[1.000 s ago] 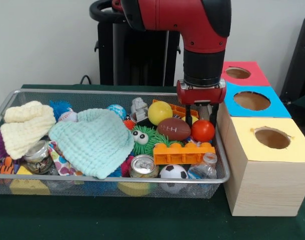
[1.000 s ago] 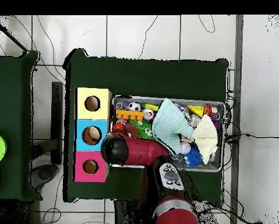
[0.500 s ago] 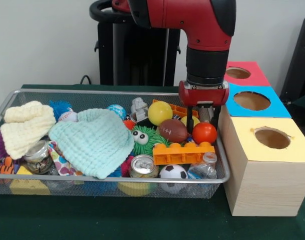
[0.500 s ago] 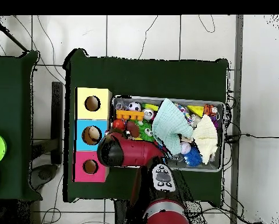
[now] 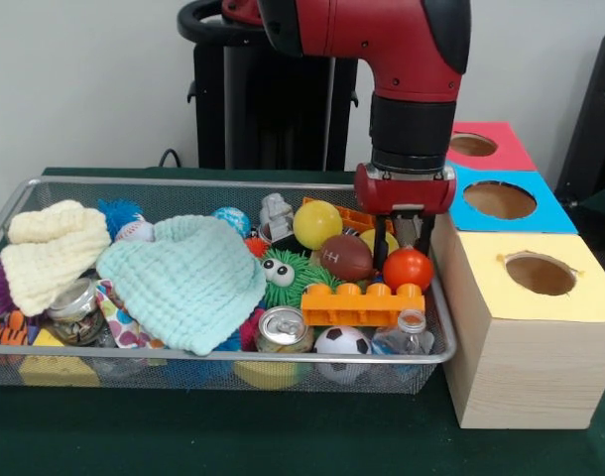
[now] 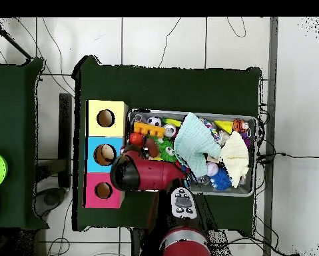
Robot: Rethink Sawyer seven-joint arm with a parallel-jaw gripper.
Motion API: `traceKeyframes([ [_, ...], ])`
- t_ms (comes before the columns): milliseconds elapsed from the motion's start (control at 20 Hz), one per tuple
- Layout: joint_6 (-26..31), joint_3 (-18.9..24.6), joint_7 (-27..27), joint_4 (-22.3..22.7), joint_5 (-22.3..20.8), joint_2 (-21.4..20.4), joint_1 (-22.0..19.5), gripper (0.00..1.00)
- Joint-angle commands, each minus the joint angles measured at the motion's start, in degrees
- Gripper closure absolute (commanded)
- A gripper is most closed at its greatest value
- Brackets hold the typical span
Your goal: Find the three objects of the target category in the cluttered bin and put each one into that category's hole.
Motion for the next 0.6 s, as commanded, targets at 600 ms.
traceKeyframes([
  [600, -2.08, 0.82, 7.63, -4.47, -1.18, 3.79, -1.07, 1.00],
])
